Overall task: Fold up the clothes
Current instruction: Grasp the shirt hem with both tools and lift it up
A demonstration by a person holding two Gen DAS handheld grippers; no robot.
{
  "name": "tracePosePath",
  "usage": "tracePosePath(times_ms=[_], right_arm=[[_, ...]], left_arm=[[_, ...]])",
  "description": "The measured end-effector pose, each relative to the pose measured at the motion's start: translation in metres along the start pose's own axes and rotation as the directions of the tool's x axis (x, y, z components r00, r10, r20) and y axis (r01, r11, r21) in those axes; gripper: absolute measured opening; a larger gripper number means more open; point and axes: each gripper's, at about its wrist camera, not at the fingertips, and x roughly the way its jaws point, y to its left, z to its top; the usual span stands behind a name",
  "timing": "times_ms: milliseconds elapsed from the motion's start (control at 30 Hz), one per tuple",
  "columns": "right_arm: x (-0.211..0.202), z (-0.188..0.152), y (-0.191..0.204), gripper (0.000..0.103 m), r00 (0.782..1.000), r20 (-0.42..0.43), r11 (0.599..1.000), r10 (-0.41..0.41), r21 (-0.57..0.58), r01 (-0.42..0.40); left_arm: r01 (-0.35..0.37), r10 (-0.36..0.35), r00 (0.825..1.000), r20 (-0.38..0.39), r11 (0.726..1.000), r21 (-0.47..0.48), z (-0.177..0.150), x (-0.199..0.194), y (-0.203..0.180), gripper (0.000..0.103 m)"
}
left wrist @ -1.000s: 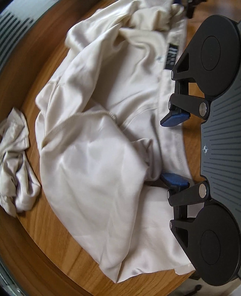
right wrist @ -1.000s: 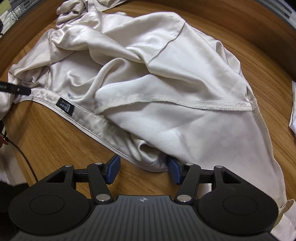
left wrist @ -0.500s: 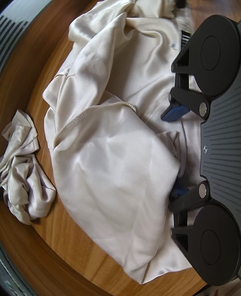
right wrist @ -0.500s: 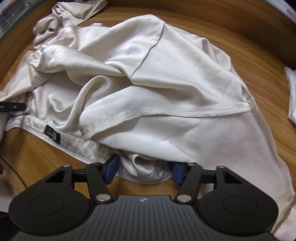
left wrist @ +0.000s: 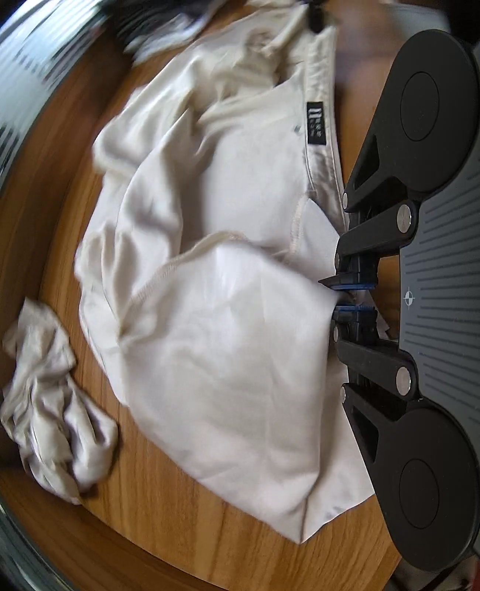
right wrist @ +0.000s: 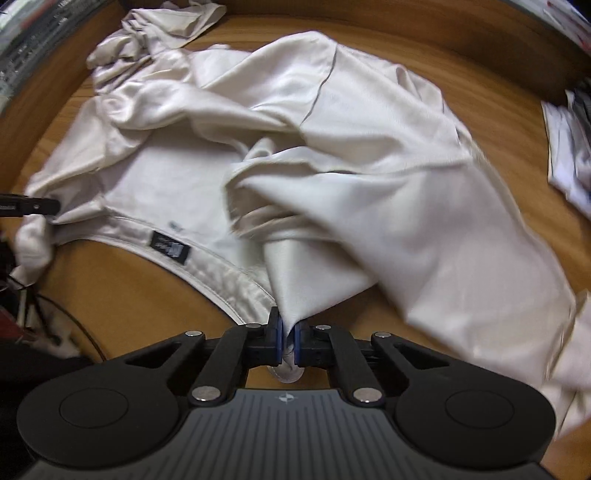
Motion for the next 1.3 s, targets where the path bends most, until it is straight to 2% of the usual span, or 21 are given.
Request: tracePosePath(times_ms=[133, 267, 467, 667, 800, 900, 1100, 1300], right_arm=[[-0.033, -0.006, 0.009, 0.006, 1.000, 0.007, 1.000, -0.005, -0.007, 0.005], [-0.054, 0.019, 0.010, 0.006, 0.997, 0.067, 0.999, -0.025, -0.023, 0.026], [-0.069, 0.084, -0.006, 0.006, 0.975, 0.207, 0.996, -0.077, -0.016, 0.082], [-0.070, 0.162, -0.037, 0.005, 0.942, 0.307, 0.989, -0.135, -0.022, 0.148], [-0.056, 0.216, -0.064, 0.005, 0.926, 0.338, 0.981, -0.170, -0.028, 0.190], [-0.039, 0.253, -0.084, 0.005, 0.922, 0.340, 0.978, -0.186, -0.025, 0.207], [0.012, 0.312, -0.113, 0.005, 0.935, 0.299, 0.977, -0.191, -0.030, 0.209], [0.069, 0.338, -0.127, 0.006, 0.954, 0.233, 0.975, -0.189, -0.071, 0.210]], left_arm=[[0.055, -0.054, 0.998, -0.036, 0.998, 0.013, 0.013, -0.016, 0.001, 0.010], [0.080, -0.080, 0.997, -0.004, 0.997, 0.011, 0.051, -0.028, 0.012, 0.009], [0.077, -0.083, 0.985, 0.154, 0.996, 0.045, 0.124, -0.047, 0.007, 0.009], [0.050, -0.056, 0.974, 0.218, 0.998, 0.036, 0.203, -0.033, 0.008, 0.009], [0.028, -0.033, 0.976, 0.217, 0.999, 0.027, 0.248, -0.010, 0.012, 0.009], [0.018, -0.020, 0.979, 0.203, 1.000, 0.012, 0.277, 0.012, 0.016, 0.009], [-0.010, 0.011, 0.988, 0.151, 1.000, -0.007, 0.324, 0.068, 0.025, 0.009], [-0.032, 0.034, 0.997, 0.064, 0.999, -0.027, 0.337, 0.123, 0.033, 0.009]])
